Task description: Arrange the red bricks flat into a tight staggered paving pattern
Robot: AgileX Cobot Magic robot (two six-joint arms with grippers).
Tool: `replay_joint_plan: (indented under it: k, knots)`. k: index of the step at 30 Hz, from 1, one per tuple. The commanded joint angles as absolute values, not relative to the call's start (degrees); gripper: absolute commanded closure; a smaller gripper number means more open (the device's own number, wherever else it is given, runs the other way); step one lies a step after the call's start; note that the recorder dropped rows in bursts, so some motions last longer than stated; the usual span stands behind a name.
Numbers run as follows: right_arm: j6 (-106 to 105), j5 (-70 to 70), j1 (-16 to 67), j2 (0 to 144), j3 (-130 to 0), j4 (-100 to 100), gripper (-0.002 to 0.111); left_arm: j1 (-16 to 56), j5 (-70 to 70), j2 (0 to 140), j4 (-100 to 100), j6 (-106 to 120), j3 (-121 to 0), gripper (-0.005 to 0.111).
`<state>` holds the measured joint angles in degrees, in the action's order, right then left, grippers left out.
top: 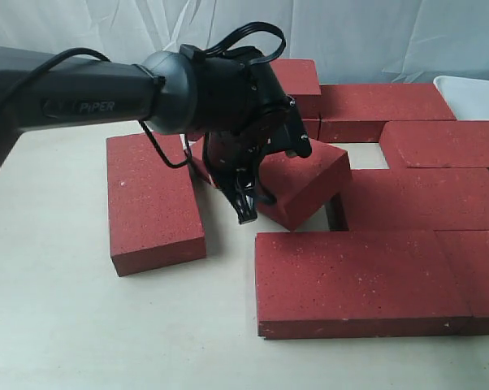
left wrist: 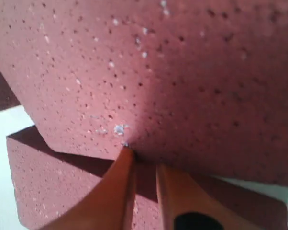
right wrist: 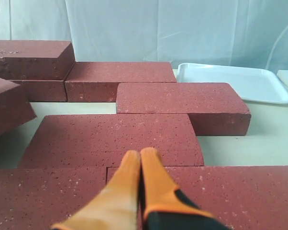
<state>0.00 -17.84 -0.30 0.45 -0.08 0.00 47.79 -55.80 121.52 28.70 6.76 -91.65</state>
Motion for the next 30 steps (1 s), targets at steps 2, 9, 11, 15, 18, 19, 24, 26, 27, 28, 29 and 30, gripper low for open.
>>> replay_joint_plan:
  k: [2, 9, 11, 15, 18, 19, 24, 26, 27, 28, 29, 30]
  knots:
    - [0.0, -17.4, -0.6, 0.0, 0.0, -0.3, 0.109, 47.7, -59.4, 120.9, 28.6, 6.5, -92.0, 0.106]
    - [0.0, -17.4, -0.6, 0.0, 0.0, -0.3, 0.109, 50.7, -57.1, 114.0, 31.4, 5.2, -92.1, 0.106]
    - [0.0, -17.4, -0.6, 0.0, 0.0, -0.3, 0.109, 50.7, -56.5, 112.7, 34.6, 2.8, -92.1, 0.106]
    - [0.0, -17.4, -0.6, 0.0, 0.0, -0.3, 0.109, 50.7, -56.2, 112.1, 33.8, 7.5, -92.1, 0.106]
    - [0.0, -17.4, -0.6, 0.0, 0.0, -0.3, 0.109, 50.1, -57.5, 113.0, 31.8, 19.5, -92.1, 0.098]
    - [0.0, -17.4, -0.6, 0.0, 0.0, -0.3, 0.109, 49.6, -57.4, 113.4, 31.5, 23.5, -92.1, 0.09]
    - [0.0, -17.4, -0.6, 0.0, 0.0, -0.3, 0.109, 44.4, -57.1, 113.9, 15.8, 53.8, -89.9, 0.041]
    - [0.0, -17.4, -0.6, 0.0, 0.0, -0.3, 0.109, 41.3, -56.2, 113.9, 8.3, 60.9, -89.2, 0.044]
    - [0.0, -17.4, -0.6, 0.0, 0.0, -0.3, 0.109, 39.2, -54.6, 113.9, 5.6, 62.5, -88.8, 0.047]
    - [0.0, -17.4, -0.6, 0.0, 0.0, -0.3, 0.109, 37.6, -53.4, 113.9, 3.4, 63.4, -88.4, 0.049]
    - [0.0, -17.4, -0.6, 0.0, 0.0, -0.3, 0.109, 35.8, -52.1, 113.9, 1.3, 64.7, -88.0, 0.049]
    - [0.0, -17.4, -0.6, 0.0, 0.0, -0.3, 0.109, 34.1, -50.8, 113.9, -0.8, 66.0, -87.7, 0.048]
